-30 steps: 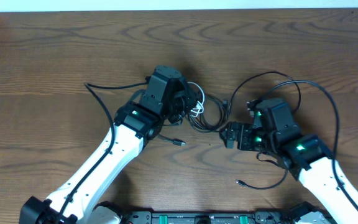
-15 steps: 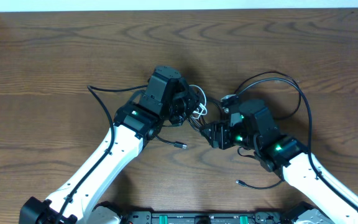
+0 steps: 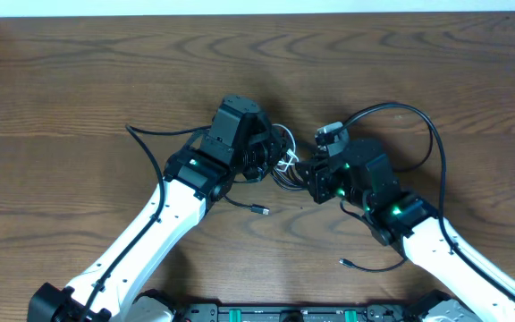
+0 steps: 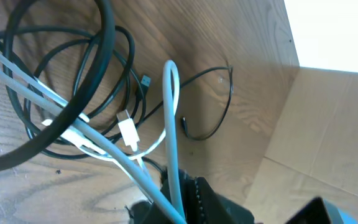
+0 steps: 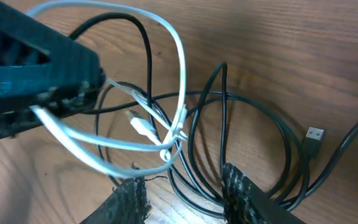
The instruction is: Untangle cables
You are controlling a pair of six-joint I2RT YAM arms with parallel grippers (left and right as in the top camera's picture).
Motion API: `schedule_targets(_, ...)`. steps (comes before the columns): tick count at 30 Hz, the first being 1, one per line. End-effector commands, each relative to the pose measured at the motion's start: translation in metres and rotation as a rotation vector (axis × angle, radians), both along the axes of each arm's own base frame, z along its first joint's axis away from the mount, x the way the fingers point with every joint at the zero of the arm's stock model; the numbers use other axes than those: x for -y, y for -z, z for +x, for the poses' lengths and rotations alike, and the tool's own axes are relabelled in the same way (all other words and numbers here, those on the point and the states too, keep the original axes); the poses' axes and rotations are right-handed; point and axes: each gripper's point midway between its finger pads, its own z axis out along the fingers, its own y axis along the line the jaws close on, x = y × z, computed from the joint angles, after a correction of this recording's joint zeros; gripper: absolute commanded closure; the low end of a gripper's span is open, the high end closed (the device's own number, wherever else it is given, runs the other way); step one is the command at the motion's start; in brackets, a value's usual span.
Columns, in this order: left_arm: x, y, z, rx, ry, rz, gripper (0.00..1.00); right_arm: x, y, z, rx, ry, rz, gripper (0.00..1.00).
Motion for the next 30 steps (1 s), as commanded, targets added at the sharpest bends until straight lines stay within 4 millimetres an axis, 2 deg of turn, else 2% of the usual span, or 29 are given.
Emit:
schedule_targets(1,0.002,-0.006,-0.004,-0.004,0.013,-0.024,0.92,-0.003,0.011,0.001,-0.010,-0.016,-0.024,0.61)
schedule_targets(6,0.002,-0.006,-0.004,-0.004,0.013,-0.024,0.91,-0.021,0.012,-0.006,-0.006,-0.140,0.016,0.58)
schedule_targets(12,0.002,-0.006,-0.004,-0.004,0.014,-0.025,0.91,-0.025,0.005,-0.003,0.038,-0.158,0.026,0.55)
schedule_targets(16,0.002,-0.006,-0.004,-0.004,0.014,-0.024,0.91,-0.026,0.002,0.000,0.057,-0.155,0.034,0.84)
schedule_targets(19,0.002,-0.006,-0.004,-0.003,0.013,-0.023,0.91,-0.023,0.007,-0.003,0.031,-0.154,0.019,0.99)
schedule_targets(26,0.001,-0.005,-0.002,0.001,0.004,-0.015,0.88,-0.003,0.027,-0.002,-0.020,-0.066,-0.082,0.99)
schedule_targets(30,0.000,-0.003,-0.004,-0.009,0.004,-0.009,0.89,0.022,0.028,0.019,0.013,0.117,-0.147,0.99)
